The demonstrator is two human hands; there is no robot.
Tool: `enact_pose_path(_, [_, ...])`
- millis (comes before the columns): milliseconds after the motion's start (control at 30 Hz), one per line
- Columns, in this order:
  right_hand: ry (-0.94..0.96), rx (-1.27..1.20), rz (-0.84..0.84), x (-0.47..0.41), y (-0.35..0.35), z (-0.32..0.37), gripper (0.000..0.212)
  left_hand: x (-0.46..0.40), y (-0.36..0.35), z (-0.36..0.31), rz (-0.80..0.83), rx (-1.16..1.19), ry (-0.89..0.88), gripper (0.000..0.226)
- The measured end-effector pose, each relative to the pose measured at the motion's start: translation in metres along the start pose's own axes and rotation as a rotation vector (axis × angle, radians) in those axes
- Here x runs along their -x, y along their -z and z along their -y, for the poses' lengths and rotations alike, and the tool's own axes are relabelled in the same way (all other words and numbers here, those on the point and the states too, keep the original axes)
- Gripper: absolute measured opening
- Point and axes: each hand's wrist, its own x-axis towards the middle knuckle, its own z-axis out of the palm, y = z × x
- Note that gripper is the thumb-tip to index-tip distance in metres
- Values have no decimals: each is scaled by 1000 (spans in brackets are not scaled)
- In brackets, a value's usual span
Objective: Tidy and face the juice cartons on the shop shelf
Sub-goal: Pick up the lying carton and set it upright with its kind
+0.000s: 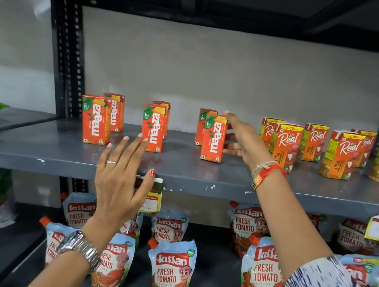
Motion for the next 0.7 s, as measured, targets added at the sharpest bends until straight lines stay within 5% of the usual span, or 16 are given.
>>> enact_pose_path(200, [83,192,24,3,14,-12,59,1,0,0,6,12,7,58])
enact_pose_path(700, [30,78,187,-10,9,-18,63,1,0,0,-4,20,3,58])
